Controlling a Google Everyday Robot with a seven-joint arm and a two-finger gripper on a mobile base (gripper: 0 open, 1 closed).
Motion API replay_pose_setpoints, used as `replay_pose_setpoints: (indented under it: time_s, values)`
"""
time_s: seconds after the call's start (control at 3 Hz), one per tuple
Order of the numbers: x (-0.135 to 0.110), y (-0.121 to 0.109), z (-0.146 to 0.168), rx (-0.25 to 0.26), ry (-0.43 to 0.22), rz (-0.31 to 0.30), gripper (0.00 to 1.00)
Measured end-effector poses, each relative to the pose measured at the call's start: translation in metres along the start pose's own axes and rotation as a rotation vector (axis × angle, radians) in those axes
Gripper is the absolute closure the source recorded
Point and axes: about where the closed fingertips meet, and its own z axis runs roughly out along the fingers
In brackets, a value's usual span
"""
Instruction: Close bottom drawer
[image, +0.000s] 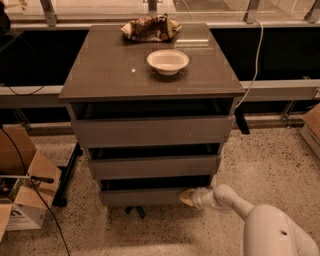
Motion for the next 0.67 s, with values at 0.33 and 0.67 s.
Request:
replay_pose_setpoints:
  time_s: [0.33,0.67]
  values:
    - [-0.0005,0.0014,0.0018,-0.003,-0.001,0.000,0.30]
    - [-0.0008,0.0034,0.0039,-0.007,-0.001,0.000,0.08]
